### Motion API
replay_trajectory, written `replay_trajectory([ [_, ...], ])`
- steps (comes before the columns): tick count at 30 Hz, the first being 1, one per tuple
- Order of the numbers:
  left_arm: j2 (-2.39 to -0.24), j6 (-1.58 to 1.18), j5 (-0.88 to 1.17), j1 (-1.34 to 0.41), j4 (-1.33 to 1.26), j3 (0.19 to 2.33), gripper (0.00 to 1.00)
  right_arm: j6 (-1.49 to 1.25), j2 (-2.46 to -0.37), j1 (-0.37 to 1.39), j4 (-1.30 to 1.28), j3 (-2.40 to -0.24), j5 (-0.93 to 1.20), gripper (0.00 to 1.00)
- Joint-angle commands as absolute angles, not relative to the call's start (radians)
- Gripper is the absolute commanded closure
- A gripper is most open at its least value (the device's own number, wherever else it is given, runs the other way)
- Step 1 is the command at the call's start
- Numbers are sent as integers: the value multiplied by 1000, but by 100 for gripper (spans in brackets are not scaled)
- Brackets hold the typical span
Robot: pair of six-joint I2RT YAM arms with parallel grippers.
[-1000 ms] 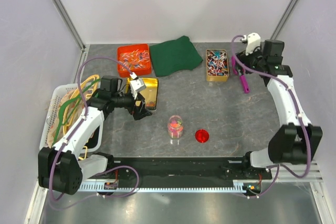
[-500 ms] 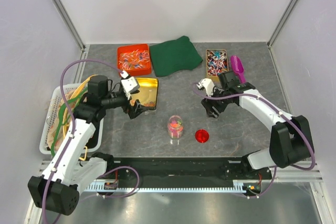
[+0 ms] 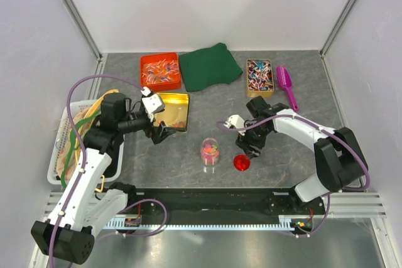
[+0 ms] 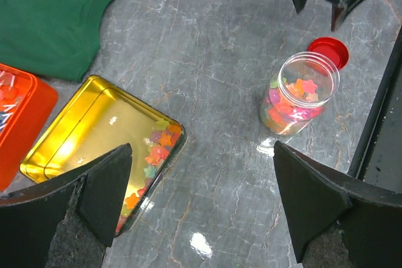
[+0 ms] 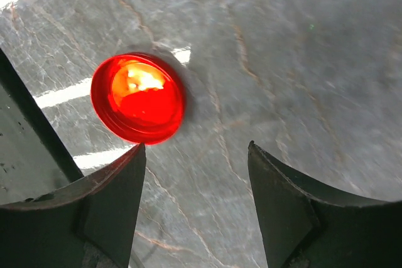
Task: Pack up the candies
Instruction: Pick up the bottle lid at the center of the board.
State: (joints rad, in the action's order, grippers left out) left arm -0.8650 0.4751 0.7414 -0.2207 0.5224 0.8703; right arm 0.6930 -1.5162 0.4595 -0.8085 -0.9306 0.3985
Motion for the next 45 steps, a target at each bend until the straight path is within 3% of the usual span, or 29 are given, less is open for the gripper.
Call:
replay_trajectory([
  [1, -848, 463, 732, -222, 494, 853, 0, 681, -1551, 506, -786, -920, 381, 28],
  [16, -844, 453, 724, -221, 463, 821, 0, 591, -1621, 578, -637, -881, 259, 31],
  [19, -847, 453, 723, -219, 460, 819, 0, 581, -1620, 583, -620, -880, 253, 41],
  [20, -848, 453, 723, -218, 460, 821, 0, 577, -1620, 584, -618, -884, 253, 59],
  [23, -851, 453, 721, -218, 457, 819, 0, 575, -1609, 583, -618, -888, 256, 79],
  [26, -854, 451, 719, -218, 454, 824, 0, 586, -1603, 586, -638, -894, 293, 81],
  [31, -856, 448, 719, -218, 451, 825, 0, 592, -1623, 594, -652, -900, 279, 100],
  [39, -871, 451, 733, -218, 423, 848, 0, 519, -1545, 566, -584, -928, 141, 100],
  [45, -883, 452, 696, -224, 316, 865, 0, 506, -1474, 520, -632, -1001, 181, 100],
])
